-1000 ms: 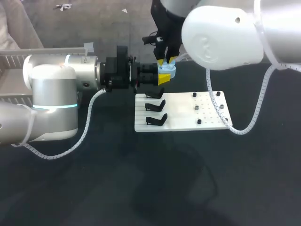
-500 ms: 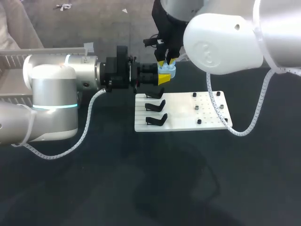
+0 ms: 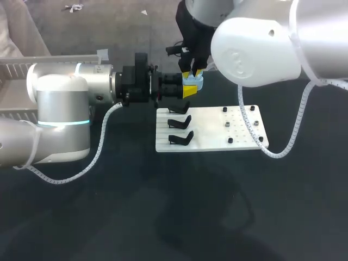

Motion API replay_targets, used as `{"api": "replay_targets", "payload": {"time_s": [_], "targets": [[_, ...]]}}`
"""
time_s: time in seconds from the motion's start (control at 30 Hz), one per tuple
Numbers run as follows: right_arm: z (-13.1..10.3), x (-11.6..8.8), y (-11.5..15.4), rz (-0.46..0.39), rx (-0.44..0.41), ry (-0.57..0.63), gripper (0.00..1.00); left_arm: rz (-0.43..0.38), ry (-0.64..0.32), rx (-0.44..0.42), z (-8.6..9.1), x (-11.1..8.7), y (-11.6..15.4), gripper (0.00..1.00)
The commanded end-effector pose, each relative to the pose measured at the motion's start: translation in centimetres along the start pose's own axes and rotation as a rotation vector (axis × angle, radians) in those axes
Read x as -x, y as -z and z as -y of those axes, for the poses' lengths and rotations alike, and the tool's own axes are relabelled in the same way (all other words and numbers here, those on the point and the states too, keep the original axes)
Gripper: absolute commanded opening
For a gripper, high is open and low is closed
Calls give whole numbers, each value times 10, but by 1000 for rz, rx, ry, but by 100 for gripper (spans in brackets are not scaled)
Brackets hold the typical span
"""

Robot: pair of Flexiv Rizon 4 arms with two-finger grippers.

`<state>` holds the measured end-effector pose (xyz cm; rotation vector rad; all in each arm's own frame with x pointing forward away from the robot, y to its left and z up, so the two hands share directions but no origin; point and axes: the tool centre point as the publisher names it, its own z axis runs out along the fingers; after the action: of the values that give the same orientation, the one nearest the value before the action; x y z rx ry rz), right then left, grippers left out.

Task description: Pick up each earbud case from the left stands, insert the matching earbuds, close the lid, and place the case in the box.

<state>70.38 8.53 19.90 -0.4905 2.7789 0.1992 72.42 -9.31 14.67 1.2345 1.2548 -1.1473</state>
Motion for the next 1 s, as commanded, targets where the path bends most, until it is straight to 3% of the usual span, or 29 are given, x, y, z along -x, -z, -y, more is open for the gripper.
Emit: {"api": "replay_targets", "payload": {"time_s": [0.03,1.0], "targets": [[0,3,-1,-2,2,0,0,5,-5,6,1,-1,0,0],[2,6,-9,-10,7,-4,0,5,-5,6,1,-1,0,0]]}}
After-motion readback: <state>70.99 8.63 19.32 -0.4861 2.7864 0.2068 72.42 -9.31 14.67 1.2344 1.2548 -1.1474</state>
